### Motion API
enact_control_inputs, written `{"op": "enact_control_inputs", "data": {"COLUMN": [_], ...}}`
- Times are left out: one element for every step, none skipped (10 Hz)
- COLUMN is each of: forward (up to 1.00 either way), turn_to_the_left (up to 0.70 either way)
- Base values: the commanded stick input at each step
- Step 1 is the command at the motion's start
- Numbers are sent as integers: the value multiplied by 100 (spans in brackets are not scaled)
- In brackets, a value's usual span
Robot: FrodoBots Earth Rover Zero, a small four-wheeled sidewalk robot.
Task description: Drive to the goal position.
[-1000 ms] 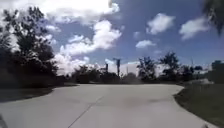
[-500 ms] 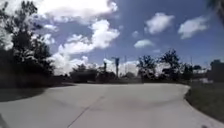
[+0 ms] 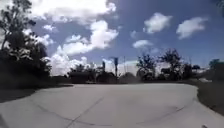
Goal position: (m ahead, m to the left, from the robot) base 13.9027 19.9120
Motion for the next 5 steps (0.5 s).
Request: {"op": "enact_control_inputs", "data": {"forward": [100, 100, 100, 100, 100], "turn_to_the_left": [0, 0, 0, 0, 0]}}
